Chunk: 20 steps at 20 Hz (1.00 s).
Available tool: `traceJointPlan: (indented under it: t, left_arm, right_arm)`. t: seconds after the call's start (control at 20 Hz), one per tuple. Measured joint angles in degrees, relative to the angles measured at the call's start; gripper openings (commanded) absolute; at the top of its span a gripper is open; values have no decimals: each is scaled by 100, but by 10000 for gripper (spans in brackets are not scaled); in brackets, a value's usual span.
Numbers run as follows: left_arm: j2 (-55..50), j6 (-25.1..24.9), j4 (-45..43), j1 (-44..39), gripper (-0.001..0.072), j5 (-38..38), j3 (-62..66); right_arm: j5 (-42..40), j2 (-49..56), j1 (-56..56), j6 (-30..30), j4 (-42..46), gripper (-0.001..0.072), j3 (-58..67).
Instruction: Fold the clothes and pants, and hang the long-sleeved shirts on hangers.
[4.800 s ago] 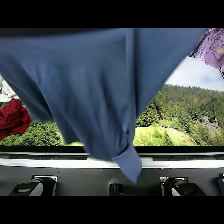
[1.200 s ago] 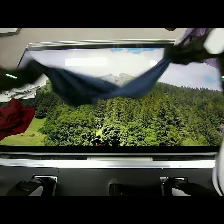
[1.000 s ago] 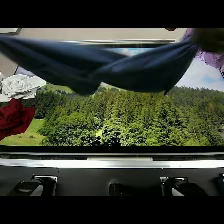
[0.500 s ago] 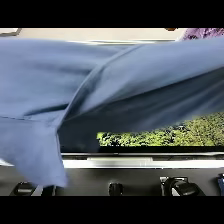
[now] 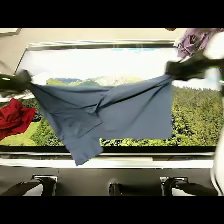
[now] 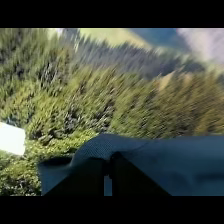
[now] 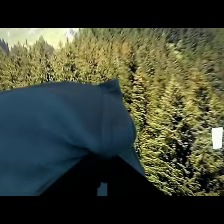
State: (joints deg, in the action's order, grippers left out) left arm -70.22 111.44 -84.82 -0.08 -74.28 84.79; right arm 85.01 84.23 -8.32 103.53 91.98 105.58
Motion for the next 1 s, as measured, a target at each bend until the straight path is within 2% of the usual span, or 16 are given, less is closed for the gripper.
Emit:
traceJointPlan:
  t: [0.15,0.2,0.25,0.35,0.4,0.45,0.5,0.55,0.85,0.95,1.0]
  left_arm:
    - [-1145,0,44,-111,20,216,-103]
    - [-1427,0,66,-151,21,330,-120]
    - [-1672,0,87,-184,25,448,-133]
    - [-1985,-2,155,-229,94,680,-146]
    - [-2081,-17,197,-236,161,772,-144]
    - [-2140,-57,221,-232,396,839,-129]
    - [-2175,-111,247,-201,666,863,-92]
    - [-2179,-177,284,-153,711,855,-50]
    - [-1440,-1294,511,555,712,286,-151]
    - [-872,-1537,599,973,711,186,-688]
    - [-568,-1615,684,1187,711,170,-1054]
  right_arm:
    - [-562,1167,0,-44,-540,43,-87]
    - [-730,1493,2,-46,-737,70,-103]
    - [-859,1733,2,-55,-903,146,-111]
    - [-1019,2096,2,-153,-1167,283,-125]
    - [-1049,2192,2,-275,-1279,373,-125]
    - [-1045,2238,4,-452,-1370,417,-127]
    - [-997,2245,17,-680,-1458,422,-129]
    - [-909,2203,61,-870,-1563,420,-129]
    - [-446,1060,1080,-2081,-2135,424,-363]
    - [-398,566,1751,-2271,-2426,496,-883]
    - [-404,330,2142,-2365,-2610,496,-1279]
